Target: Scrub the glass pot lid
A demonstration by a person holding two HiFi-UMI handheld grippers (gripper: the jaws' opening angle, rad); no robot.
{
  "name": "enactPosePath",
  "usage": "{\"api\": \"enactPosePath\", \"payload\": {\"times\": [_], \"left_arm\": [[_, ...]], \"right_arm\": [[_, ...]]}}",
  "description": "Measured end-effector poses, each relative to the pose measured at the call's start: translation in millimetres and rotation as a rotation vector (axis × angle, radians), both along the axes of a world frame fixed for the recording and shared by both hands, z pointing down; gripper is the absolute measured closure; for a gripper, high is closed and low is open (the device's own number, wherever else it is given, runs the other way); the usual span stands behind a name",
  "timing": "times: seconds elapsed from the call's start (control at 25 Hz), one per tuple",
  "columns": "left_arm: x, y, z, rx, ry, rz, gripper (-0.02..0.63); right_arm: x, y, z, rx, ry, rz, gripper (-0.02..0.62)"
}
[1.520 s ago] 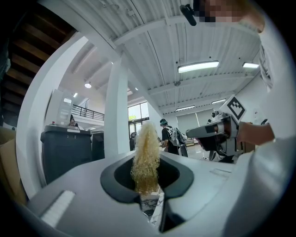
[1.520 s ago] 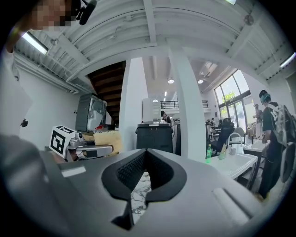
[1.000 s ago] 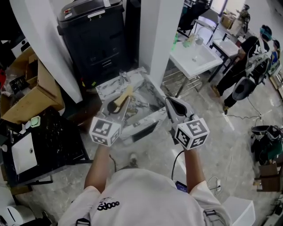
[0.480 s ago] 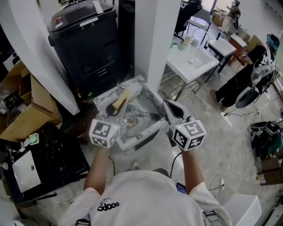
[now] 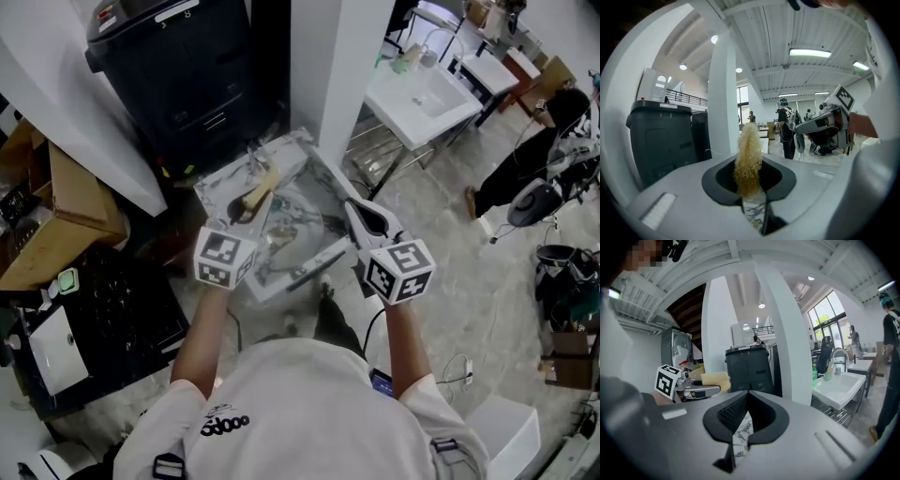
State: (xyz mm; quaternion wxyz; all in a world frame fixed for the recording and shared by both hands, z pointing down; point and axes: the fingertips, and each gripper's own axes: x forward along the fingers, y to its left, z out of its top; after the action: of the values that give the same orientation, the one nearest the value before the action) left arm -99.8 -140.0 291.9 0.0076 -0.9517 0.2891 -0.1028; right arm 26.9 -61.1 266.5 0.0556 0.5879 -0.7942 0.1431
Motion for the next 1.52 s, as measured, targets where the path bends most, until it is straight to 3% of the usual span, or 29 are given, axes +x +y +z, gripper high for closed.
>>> {"api": "enactPosePath", "payload": {"times": [0.2,0.56,0.8,1.24,1.52], "left_arm": [[17,-28,38,-0.017,-0.115,-0.019,0.538],[61,-57,123,0.003,-0.392,0.061,0.538],[73,-81,183,-0.132,-0.470,0.038,0.538],[87,-96,282,-0.245,-0.614,0.077,0.535],[68,-116,350,-0.400,-0.689,-0.054,0.534]], "right_arm": [[19,-32,28,-0.052,-0.031,-0.011,0.592],[47,-88,84,-0.122,-0.041,-0.081,0.592],[59,-115,128,-0.201,-0.062,-0.122,0.592],[71,-141,185,-0.317,-0.109,-0.188,0.592],[75,-148,215,-0.363,-0.099,-0.198,0.592]]}}
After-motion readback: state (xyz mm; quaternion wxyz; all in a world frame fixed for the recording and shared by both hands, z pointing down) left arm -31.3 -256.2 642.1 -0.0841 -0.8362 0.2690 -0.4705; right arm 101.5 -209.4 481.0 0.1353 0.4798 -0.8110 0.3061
